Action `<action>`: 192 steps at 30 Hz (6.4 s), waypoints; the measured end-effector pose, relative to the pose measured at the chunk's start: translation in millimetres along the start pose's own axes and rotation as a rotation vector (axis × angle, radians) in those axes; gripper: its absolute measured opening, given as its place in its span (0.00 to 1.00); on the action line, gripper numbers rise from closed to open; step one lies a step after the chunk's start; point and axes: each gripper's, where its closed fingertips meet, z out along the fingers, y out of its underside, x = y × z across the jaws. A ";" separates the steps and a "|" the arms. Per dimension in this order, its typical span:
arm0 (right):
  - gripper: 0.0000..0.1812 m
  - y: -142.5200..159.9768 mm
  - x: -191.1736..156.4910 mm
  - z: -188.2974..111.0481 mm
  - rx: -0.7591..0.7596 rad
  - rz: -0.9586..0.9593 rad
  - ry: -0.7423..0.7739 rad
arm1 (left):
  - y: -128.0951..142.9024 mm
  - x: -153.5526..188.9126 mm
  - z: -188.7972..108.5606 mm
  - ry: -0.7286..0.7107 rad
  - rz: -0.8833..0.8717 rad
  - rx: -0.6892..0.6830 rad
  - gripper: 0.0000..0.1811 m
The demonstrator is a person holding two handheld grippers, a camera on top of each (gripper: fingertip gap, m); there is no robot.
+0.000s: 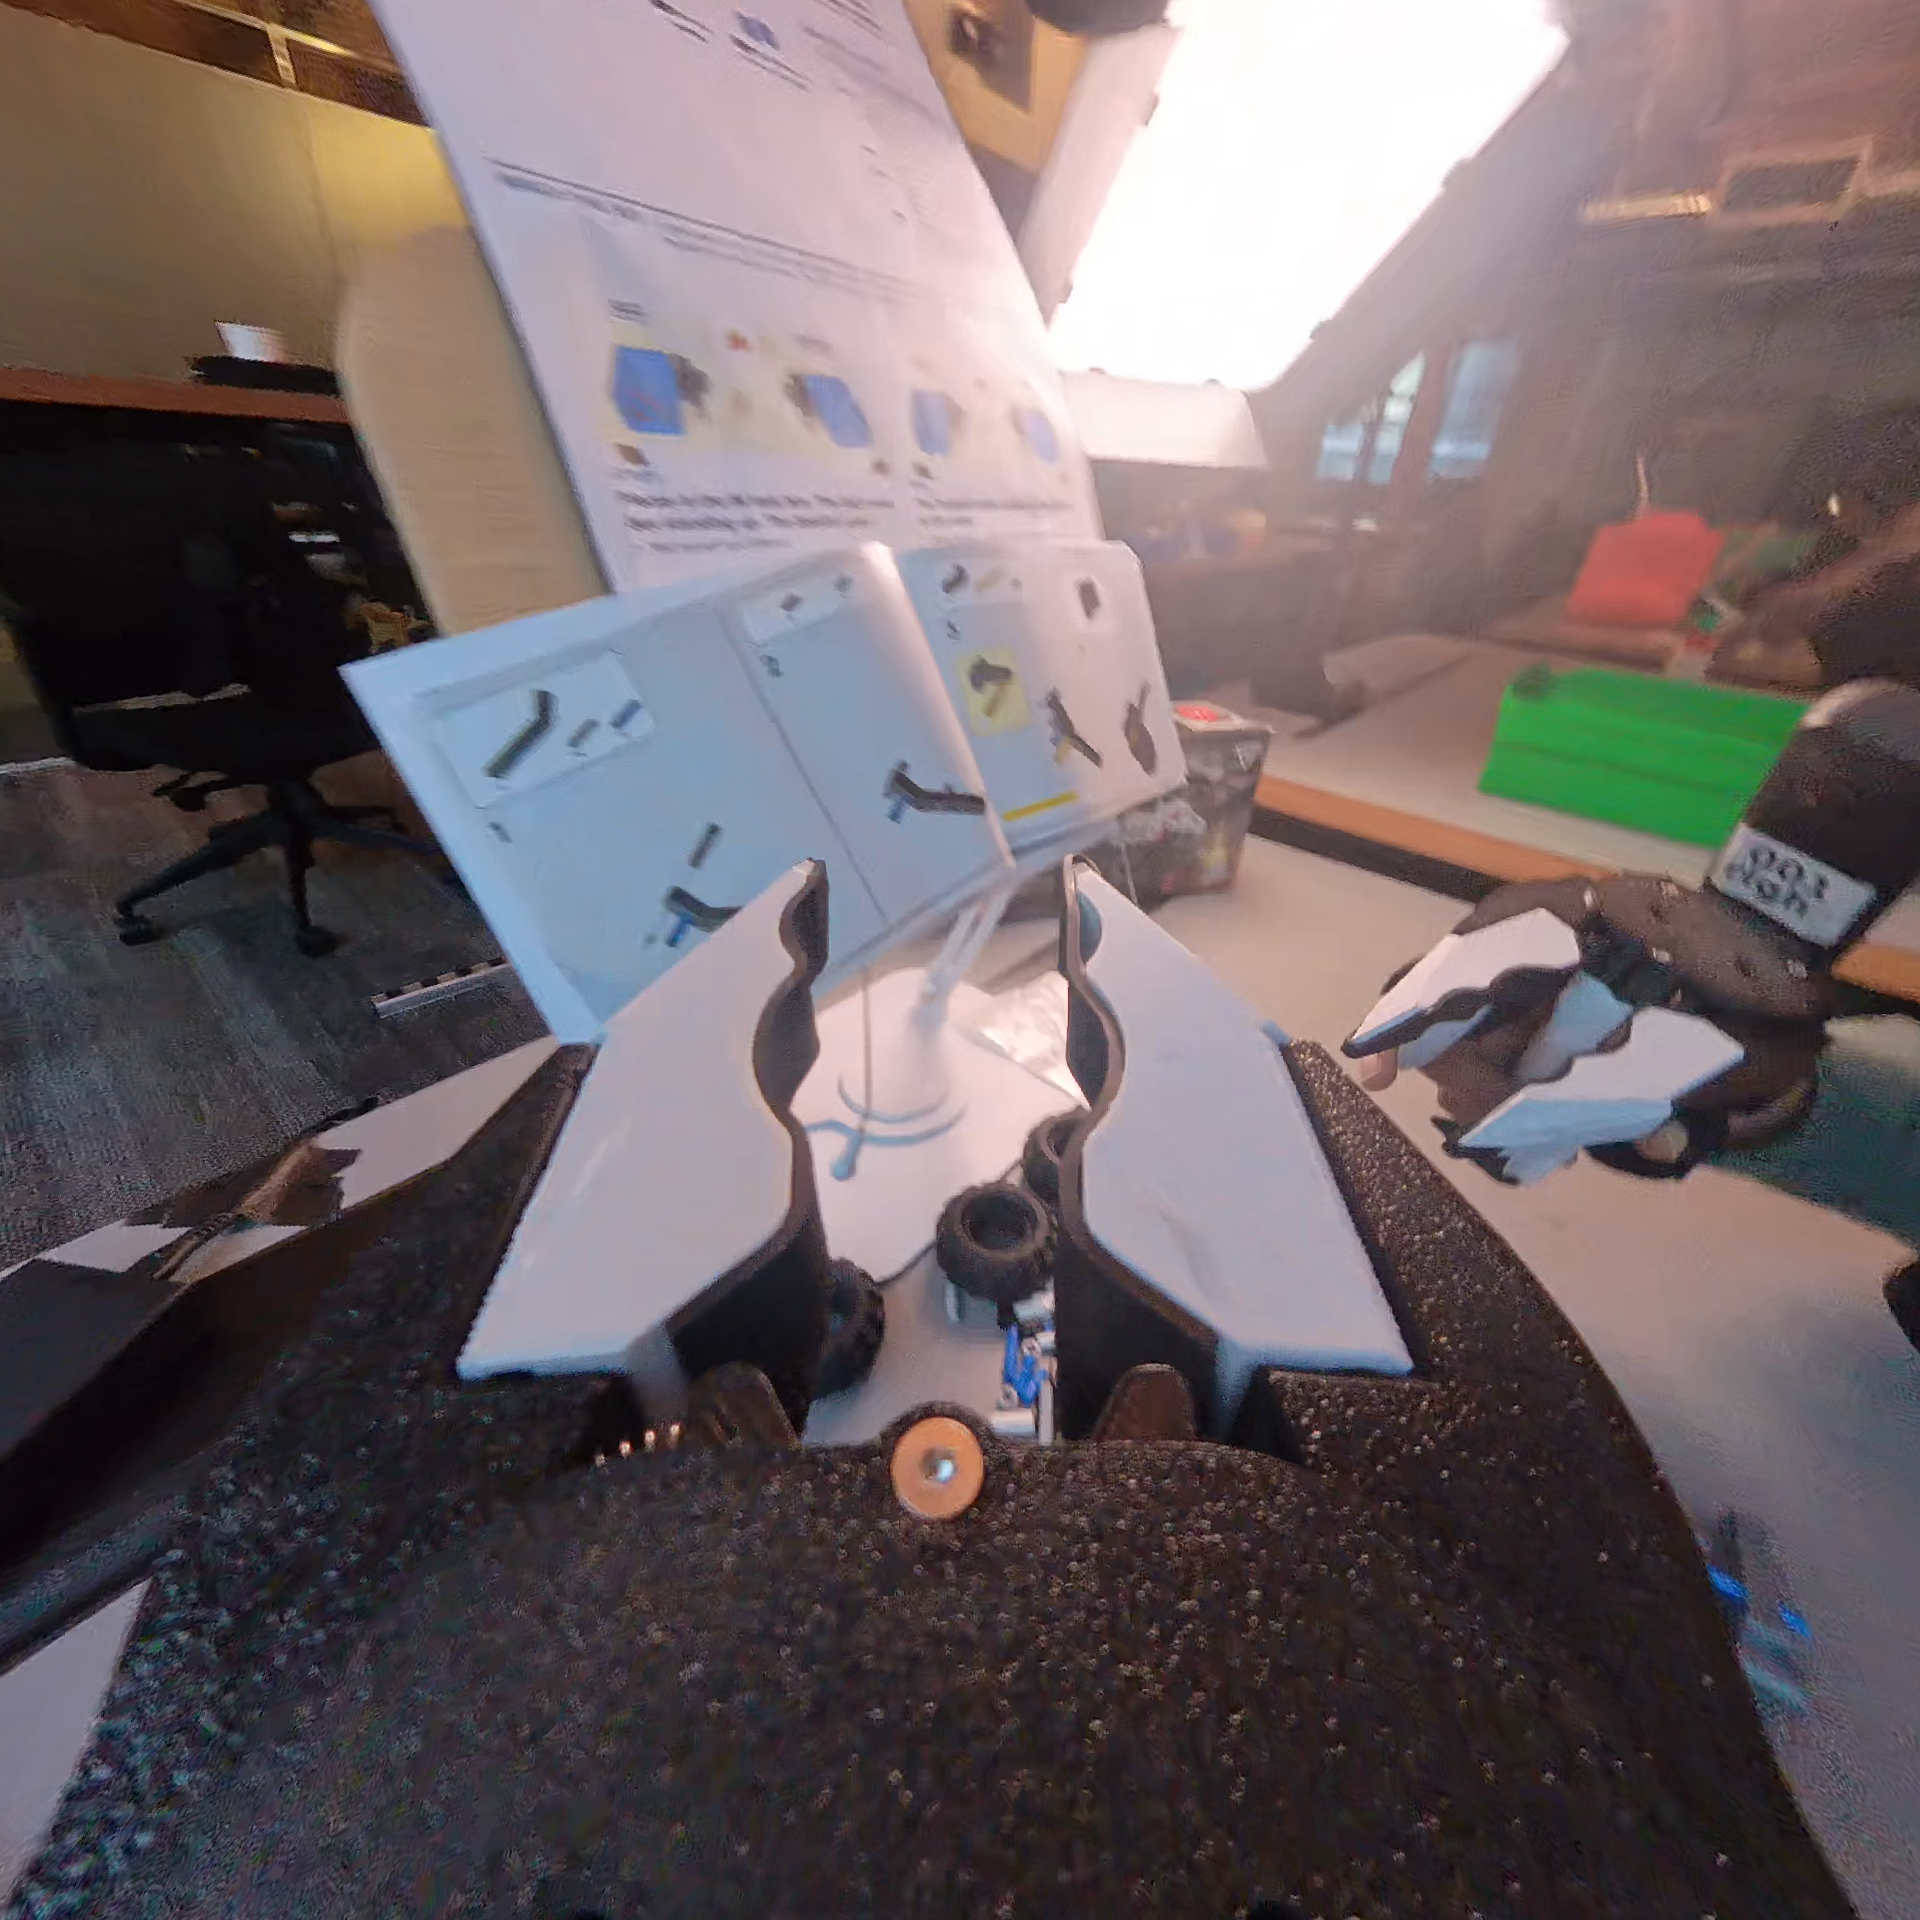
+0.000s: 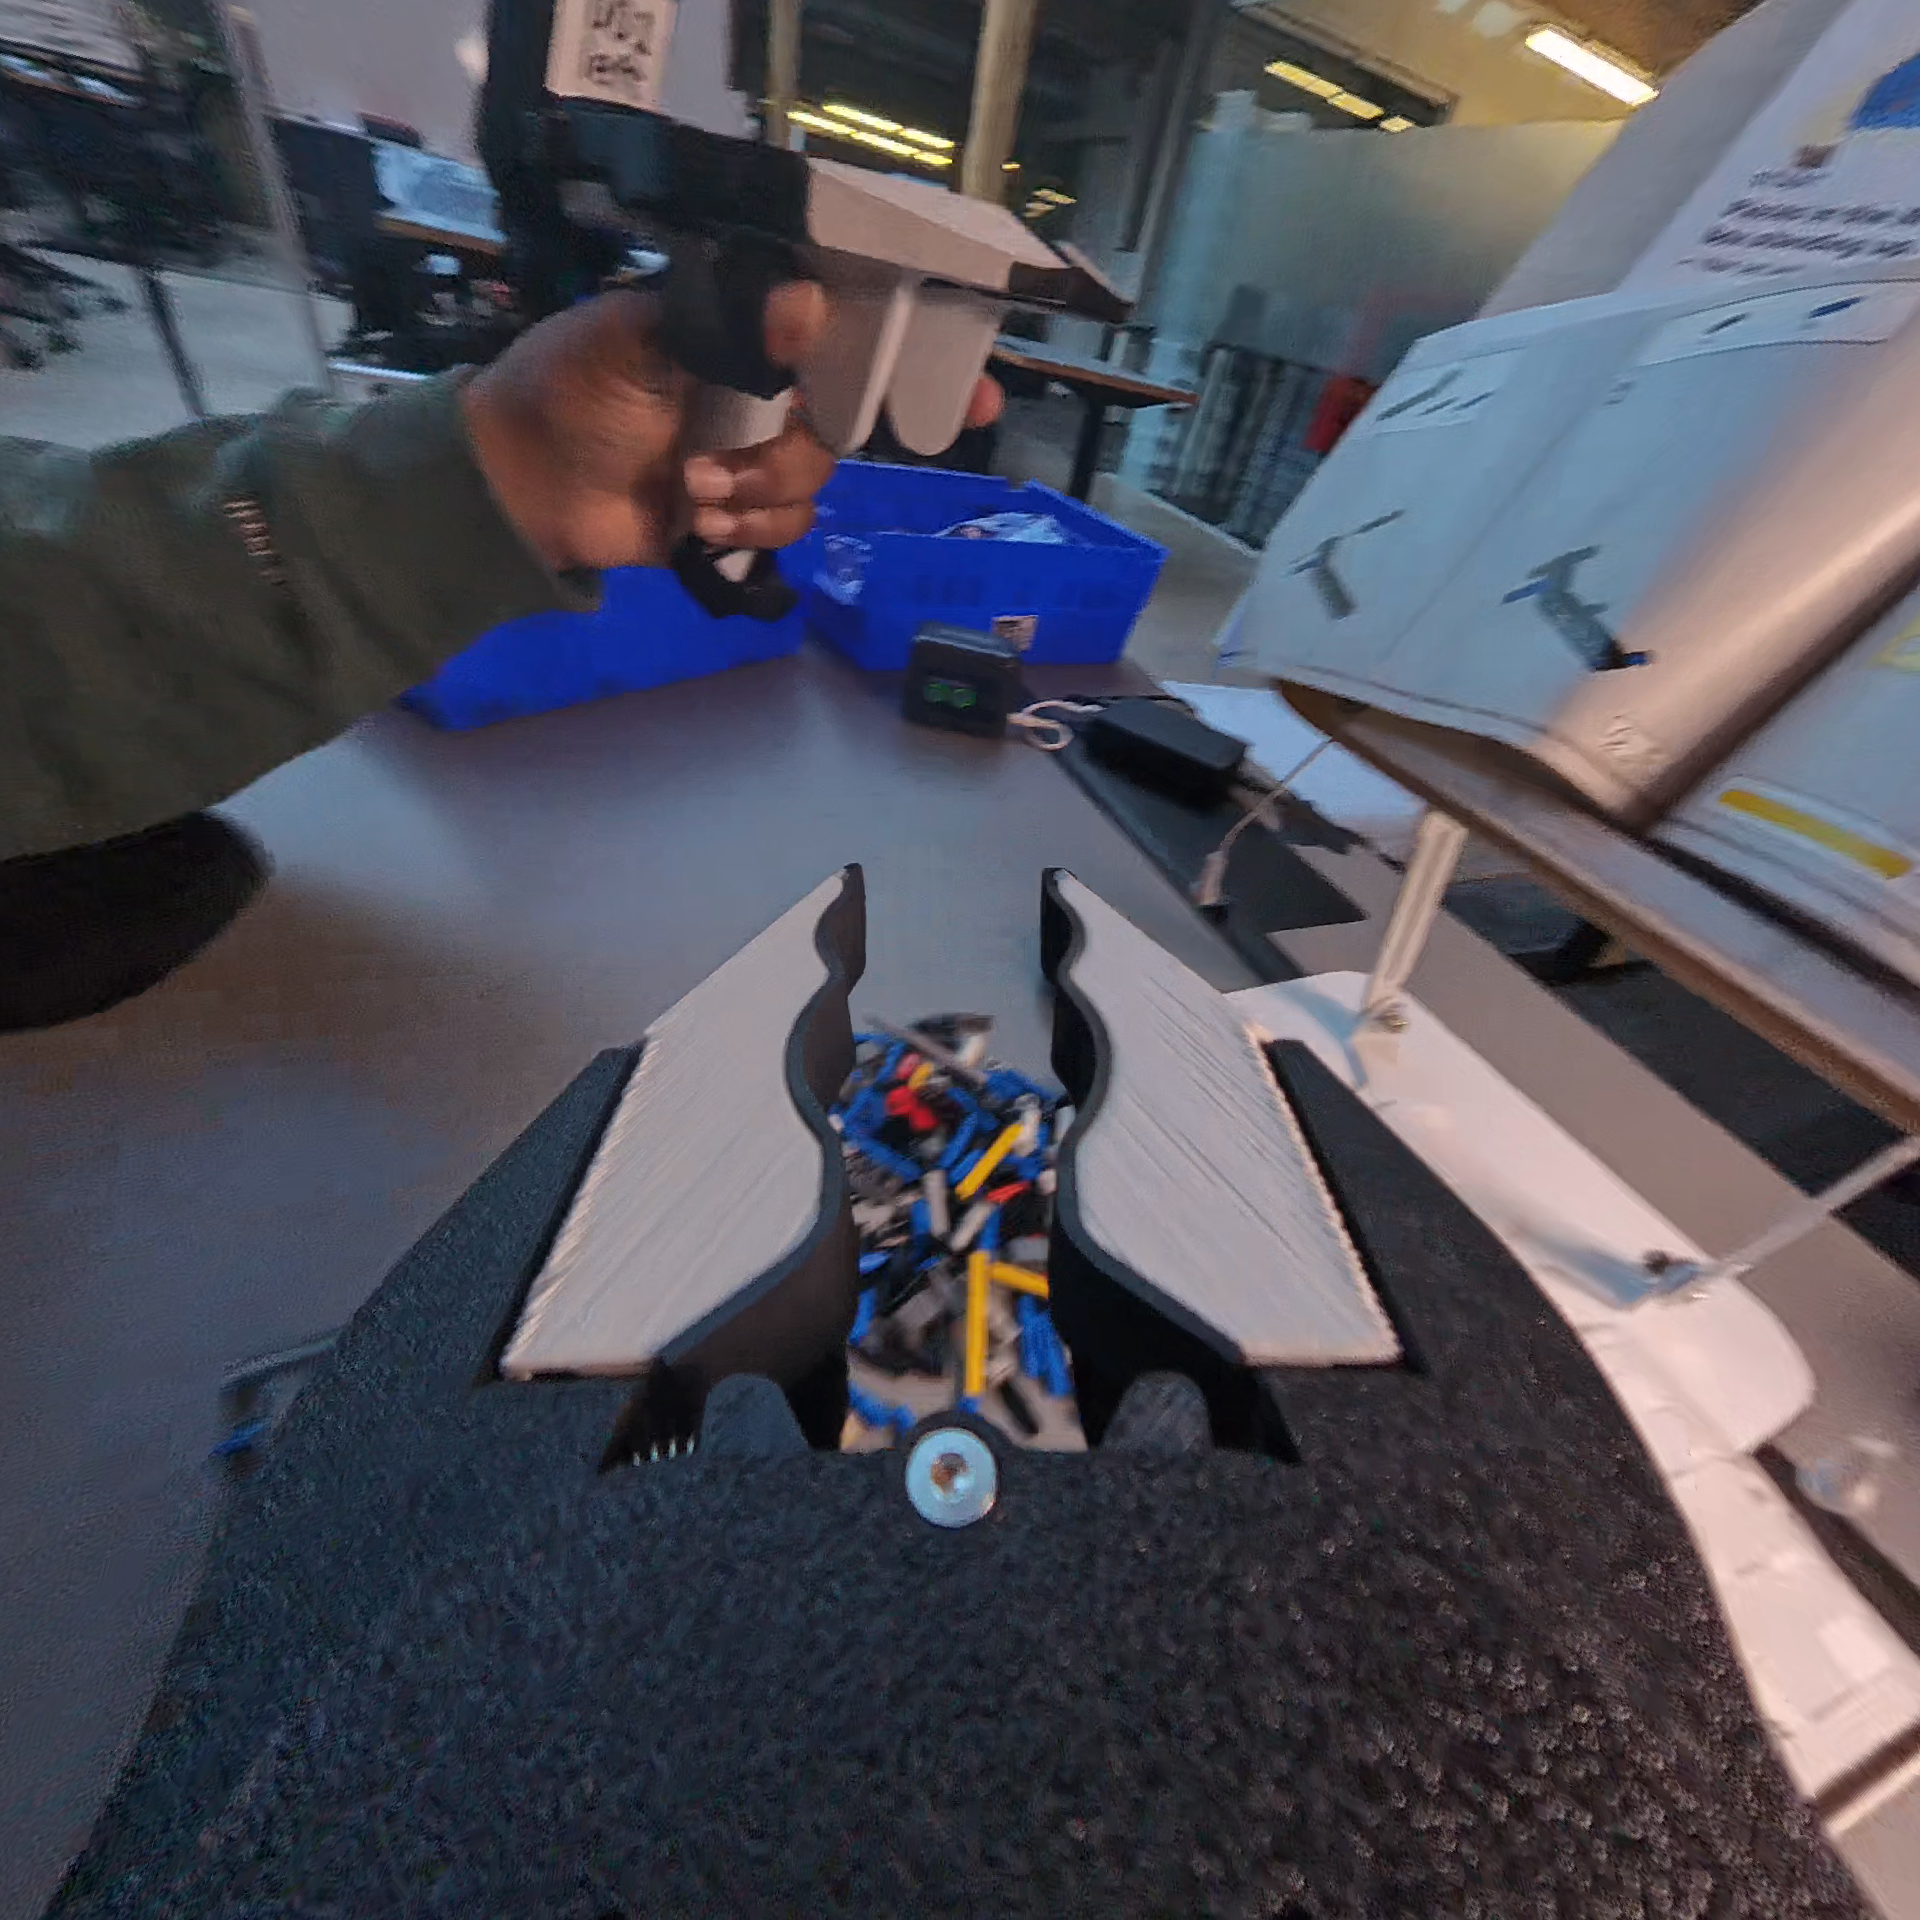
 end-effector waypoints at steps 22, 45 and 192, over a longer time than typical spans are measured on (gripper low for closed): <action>0.14 125.2 -140.0 -55.8 -0.490 -0.177 -0.300 | 221.4 224.1 -52.8 0.590 0.126 -0.676 0.27; 0.14 93.2 -129.9 -51.4 -0.306 -0.279 -0.196 | 202.1 229.7 -38.5 0.483 0.295 -0.512 0.11; 0.27 147.2 44.2 -163.5 -0.601 -0.006 0.316 | 127.4 142.7 -25.5 0.236 -0.104 -0.238 0.37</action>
